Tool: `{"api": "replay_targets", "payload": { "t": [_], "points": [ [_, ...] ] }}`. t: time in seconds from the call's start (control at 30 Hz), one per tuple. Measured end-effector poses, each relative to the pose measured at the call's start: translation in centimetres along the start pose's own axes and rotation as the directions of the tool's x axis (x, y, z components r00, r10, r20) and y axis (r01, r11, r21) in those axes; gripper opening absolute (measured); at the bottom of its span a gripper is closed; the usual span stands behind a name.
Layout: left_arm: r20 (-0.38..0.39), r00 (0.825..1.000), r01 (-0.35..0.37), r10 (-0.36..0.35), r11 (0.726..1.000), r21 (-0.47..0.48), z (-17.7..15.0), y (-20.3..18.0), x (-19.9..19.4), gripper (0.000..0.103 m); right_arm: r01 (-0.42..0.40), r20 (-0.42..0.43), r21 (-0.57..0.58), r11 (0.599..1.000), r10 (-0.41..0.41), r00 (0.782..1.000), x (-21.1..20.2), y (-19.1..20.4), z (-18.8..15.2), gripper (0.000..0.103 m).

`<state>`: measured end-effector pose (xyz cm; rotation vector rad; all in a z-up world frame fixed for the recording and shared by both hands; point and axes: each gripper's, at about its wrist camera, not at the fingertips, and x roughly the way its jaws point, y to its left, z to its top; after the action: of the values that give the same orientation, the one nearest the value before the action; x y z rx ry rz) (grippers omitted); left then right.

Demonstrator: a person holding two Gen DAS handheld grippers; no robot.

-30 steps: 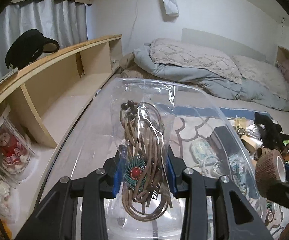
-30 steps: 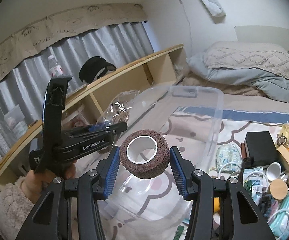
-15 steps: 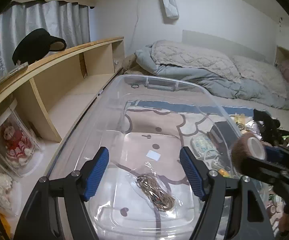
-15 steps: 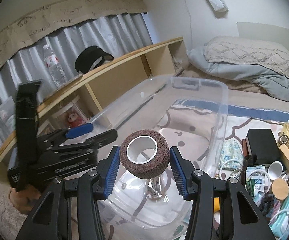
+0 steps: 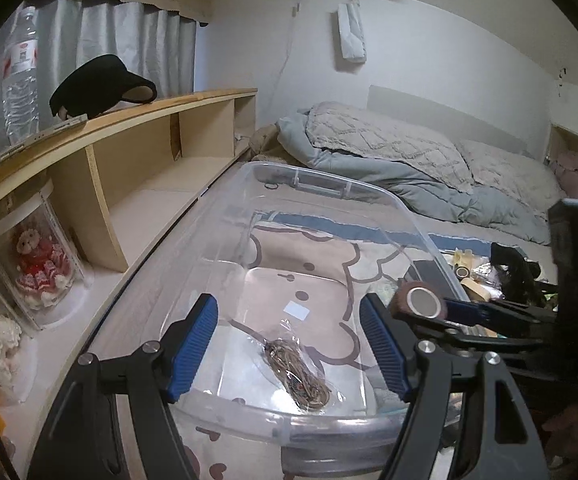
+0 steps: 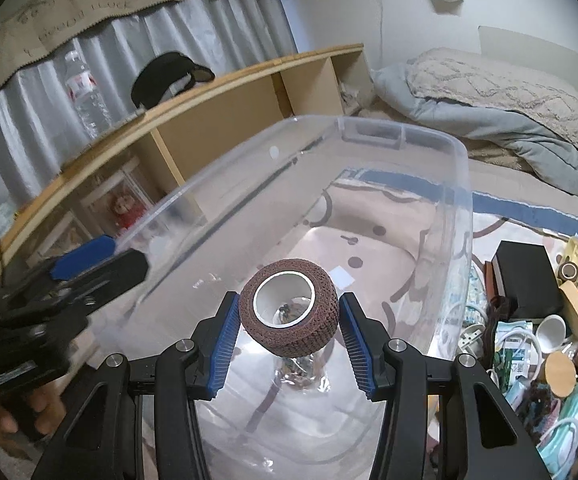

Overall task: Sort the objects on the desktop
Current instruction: 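Lower the brown roll into the box and open the right gripper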

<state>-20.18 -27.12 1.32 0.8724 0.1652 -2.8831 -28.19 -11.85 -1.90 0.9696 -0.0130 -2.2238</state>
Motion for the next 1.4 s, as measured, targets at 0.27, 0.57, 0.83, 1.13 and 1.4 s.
{"api": "replay_targets", "payload": {
  "t": [0.27,0.57,0.83,1.13,1.4],
  "points": [
    [0.003,1.0,-0.008,0.008,1.0,-0.005,-0.3,0.1,-0.7,0.074,0.029,-0.113,-0.054,0.998,-0.035,0.993,1.3,0.3,0.5,0.051],
    [0.011,1.0,-0.011,0.011,1.0,-0.002,-0.5,-0.1,-1.5,0.074,0.054,-0.194,-0.119,0.991,-0.076,0.978,1.8,1.0,1.1,0.057],
    [0.017,1.0,-0.015,0.015,1.0,-0.007,-0.6,0.0,-2.5,0.074,0.069,-0.195,-0.133,0.989,-0.095,0.976,1.4,1.4,0.7,0.079],
    [0.017,0.999,-0.031,0.031,1.0,0.002,-0.4,-0.2,-3.8,0.074,0.052,-0.145,-0.122,0.991,-0.07,0.987,-0.5,1.7,1.0,0.08],
    [0.024,0.999,-0.031,0.031,1.0,0.004,-0.4,-0.9,-5.1,0.077,0.056,-0.06,-0.139,0.989,-0.064,0.996,-2.9,2.0,0.9,0.103]
  ]
}}
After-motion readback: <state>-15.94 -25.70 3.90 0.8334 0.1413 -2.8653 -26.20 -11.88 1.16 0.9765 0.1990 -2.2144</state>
